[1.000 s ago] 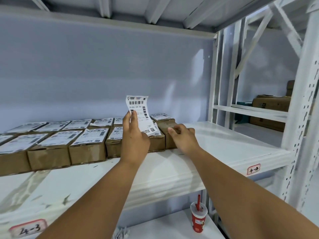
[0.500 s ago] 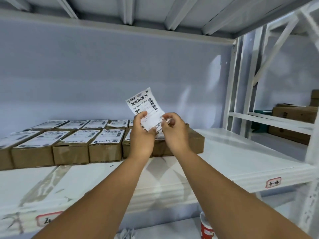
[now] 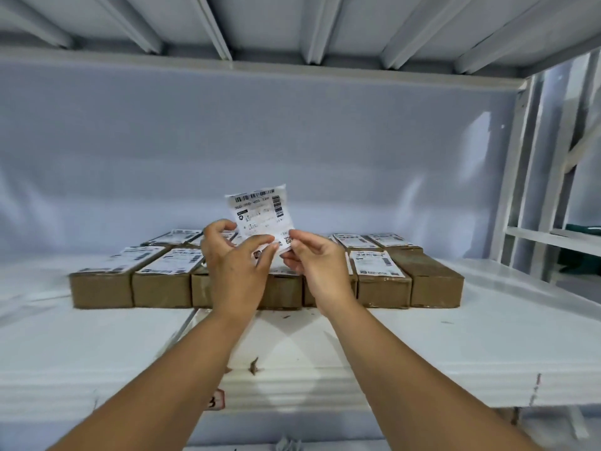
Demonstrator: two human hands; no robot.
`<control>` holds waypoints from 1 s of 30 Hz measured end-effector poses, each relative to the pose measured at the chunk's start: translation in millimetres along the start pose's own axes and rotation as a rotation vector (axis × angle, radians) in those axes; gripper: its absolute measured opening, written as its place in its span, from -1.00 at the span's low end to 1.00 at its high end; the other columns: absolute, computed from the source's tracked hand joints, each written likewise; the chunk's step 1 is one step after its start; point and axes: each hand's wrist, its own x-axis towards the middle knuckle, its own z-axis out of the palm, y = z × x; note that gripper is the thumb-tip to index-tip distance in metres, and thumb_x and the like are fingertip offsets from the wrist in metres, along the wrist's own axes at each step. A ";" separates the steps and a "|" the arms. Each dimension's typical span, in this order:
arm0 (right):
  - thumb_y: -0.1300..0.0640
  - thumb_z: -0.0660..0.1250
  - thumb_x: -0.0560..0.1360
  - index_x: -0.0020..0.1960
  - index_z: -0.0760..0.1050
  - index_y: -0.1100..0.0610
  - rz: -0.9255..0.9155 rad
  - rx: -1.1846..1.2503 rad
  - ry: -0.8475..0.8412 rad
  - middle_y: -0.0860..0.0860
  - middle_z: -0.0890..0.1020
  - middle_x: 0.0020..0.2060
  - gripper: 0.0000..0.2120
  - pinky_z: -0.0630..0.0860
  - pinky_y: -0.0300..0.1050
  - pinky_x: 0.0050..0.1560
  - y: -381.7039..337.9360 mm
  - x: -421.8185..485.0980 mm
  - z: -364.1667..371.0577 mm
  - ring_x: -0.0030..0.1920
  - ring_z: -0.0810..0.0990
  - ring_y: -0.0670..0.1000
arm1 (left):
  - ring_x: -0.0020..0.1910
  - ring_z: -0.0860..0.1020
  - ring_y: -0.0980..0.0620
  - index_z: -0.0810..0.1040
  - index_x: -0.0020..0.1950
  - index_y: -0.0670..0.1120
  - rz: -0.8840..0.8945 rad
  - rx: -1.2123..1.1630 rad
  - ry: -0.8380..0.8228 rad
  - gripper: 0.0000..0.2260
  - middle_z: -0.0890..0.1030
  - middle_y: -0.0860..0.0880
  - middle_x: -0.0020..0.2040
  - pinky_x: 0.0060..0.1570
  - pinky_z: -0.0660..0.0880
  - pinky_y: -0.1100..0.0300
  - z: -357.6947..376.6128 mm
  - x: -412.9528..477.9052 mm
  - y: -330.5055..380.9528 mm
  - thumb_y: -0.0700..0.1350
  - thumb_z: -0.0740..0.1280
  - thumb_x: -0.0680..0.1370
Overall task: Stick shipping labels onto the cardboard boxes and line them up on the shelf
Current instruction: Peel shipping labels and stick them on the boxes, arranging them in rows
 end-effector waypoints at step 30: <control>0.40 0.23 0.51 -0.04 0.59 0.21 0.043 0.040 -0.150 -0.01 0.66 -0.27 -0.80 0.58 -0.28 -0.07 -1.3 -14.7 -2.5 -0.24 0.63 -0.15 | -0.12 0.52 -0.10 0.66 -0.10 -0.07 0.314 0.089 -0.157 -0.68 0.66 -0.01 -0.15 -0.10 0.27 0.26 2.3 -6.5 -3.5 0.03 0.15 0.50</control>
